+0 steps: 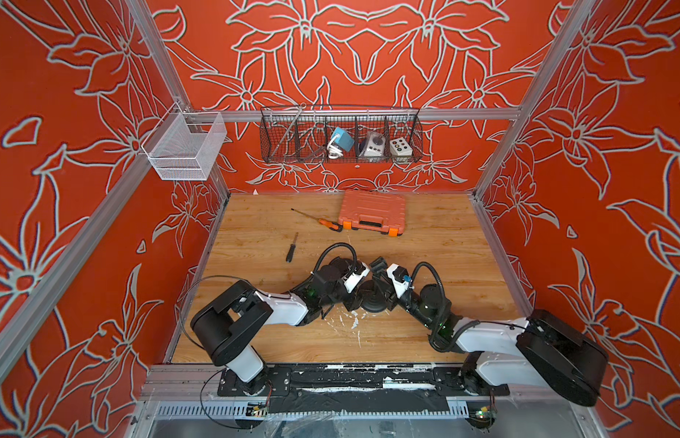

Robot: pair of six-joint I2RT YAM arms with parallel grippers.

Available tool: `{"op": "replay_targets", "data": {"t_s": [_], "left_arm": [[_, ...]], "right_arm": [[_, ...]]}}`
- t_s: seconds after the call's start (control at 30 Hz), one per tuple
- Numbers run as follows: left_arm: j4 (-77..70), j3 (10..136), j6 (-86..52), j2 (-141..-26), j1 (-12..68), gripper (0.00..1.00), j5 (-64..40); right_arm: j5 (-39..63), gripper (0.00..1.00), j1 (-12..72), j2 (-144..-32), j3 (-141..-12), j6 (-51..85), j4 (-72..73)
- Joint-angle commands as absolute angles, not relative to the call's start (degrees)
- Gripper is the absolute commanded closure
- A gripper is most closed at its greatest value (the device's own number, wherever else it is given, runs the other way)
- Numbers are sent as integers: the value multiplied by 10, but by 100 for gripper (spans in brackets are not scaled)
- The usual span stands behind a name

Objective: Assemble a microphone stand
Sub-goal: Hold the microphone stand pole at the microphone stand base.

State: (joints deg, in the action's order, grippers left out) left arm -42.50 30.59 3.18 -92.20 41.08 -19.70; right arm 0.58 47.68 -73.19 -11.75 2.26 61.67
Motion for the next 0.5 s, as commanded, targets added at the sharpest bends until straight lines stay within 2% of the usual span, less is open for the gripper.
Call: {"op": "replay_targets", "data": {"t_s": [0.0, 0.47], "left_arm": [[-478, 323, 37, -940, 412, 45, -213], [-538, 346, 24, -997, 413, 59, -233]], "right_arm": [[-39, 100, 478, -737, -108, 36, 518], [-14, 100, 479, -741, -112, 45, 506]]}}
